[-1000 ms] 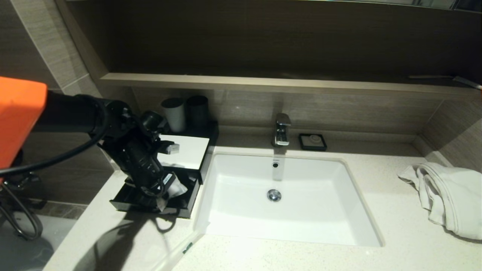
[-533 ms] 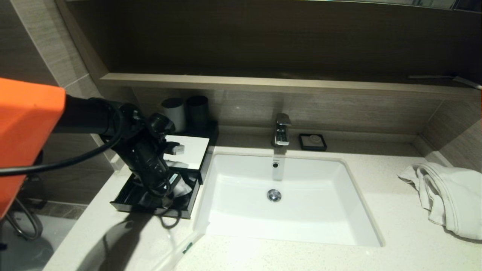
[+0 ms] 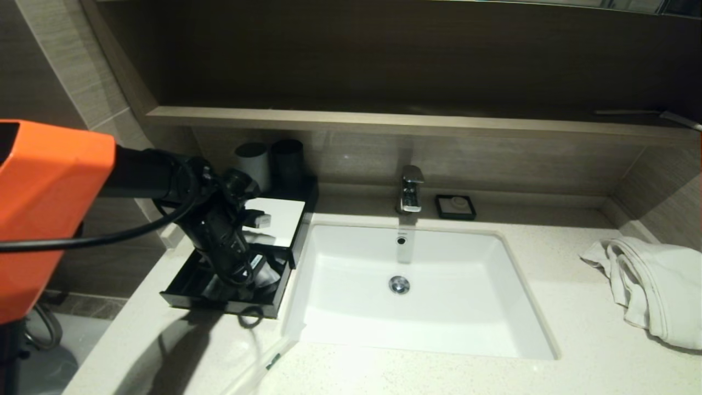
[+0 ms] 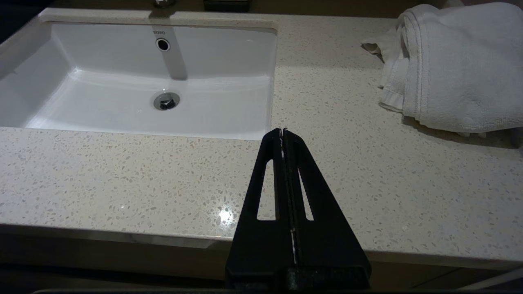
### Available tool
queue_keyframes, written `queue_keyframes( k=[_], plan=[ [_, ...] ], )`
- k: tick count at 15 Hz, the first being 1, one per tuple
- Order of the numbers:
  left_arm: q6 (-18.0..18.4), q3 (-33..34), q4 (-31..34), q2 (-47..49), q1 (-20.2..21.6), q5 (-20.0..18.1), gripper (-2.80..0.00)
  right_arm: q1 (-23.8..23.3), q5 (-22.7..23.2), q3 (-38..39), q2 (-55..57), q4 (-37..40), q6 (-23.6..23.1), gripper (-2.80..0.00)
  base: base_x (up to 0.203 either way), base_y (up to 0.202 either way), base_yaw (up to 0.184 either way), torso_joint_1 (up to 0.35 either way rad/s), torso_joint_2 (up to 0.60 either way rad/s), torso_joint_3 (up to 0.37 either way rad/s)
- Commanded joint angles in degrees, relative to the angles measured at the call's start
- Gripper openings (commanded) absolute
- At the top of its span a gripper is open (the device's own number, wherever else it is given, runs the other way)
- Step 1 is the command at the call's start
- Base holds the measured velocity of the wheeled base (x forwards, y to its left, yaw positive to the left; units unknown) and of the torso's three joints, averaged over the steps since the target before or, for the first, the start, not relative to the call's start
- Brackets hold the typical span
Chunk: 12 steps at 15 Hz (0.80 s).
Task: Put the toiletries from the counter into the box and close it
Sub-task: Place the bathroom toiletry into the drawer
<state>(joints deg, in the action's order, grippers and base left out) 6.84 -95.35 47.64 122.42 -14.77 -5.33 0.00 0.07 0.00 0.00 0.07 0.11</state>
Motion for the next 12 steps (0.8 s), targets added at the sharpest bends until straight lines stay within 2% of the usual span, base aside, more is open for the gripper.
queue_keyframes(
  k=[1,5,12],
  plan=[
    [0.0,-0.4,0.2,0.8,0.0,0.0,-2.80,0.0,0.0,0.0,0.0,0.0,0.0,-2.80,0.000,0.000,0.000,0.000,0.00,0.000],
    [-1.2,-5.4,0.9,3.5,0.0,0.0,-2.80,0.0,0.0,0.0,0.0,0.0,0.0,-2.80,0.000,0.000,0.000,0.000,0.00,0.000],
    [-1.8,-8.9,0.9,6.4,0.0,0.0,-2.80,0.0,0.1,0.0,0.0,0.0,0.0,-2.80,0.000,0.000,0.000,0.000,0.00,0.000]
  ],
)
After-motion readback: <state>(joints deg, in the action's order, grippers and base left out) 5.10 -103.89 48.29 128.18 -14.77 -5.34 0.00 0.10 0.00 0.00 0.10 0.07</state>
